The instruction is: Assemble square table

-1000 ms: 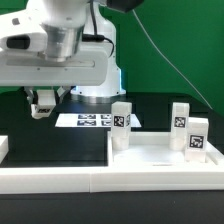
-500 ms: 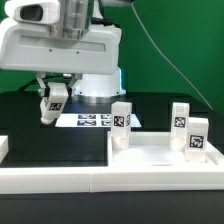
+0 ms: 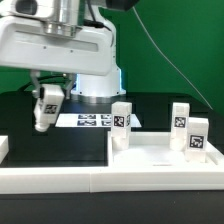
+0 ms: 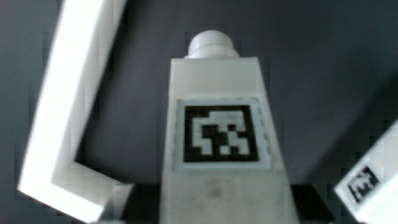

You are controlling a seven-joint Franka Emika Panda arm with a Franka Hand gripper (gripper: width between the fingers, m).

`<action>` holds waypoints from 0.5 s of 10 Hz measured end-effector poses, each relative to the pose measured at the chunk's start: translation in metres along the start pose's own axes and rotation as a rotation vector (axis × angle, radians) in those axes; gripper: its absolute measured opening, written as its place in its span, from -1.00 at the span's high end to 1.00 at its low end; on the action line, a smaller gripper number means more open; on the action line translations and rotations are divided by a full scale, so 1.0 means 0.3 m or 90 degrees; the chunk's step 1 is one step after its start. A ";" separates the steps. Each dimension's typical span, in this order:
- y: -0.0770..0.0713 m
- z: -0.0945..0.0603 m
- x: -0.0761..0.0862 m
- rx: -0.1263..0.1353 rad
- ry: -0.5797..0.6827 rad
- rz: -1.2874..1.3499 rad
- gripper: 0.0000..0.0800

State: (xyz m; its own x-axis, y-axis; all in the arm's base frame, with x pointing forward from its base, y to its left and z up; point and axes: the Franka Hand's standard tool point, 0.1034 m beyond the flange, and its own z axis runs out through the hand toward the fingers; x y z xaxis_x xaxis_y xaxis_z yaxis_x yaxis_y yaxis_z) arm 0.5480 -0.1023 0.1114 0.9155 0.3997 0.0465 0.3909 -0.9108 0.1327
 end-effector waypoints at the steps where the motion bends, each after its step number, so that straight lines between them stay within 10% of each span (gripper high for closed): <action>1: -0.025 -0.008 0.056 0.003 0.006 -0.006 0.27; 5: -0.031 -0.012 0.104 0.000 0.015 -0.018 0.27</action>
Offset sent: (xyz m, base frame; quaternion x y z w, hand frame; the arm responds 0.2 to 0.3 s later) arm 0.0000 0.0000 0.0000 0.0000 0.0000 0.0000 1.0000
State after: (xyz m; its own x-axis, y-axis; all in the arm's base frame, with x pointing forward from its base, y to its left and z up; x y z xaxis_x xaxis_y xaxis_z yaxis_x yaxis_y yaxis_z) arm 0.5726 -0.0809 0.1151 0.9015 0.4278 0.0659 0.4168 -0.8991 0.1337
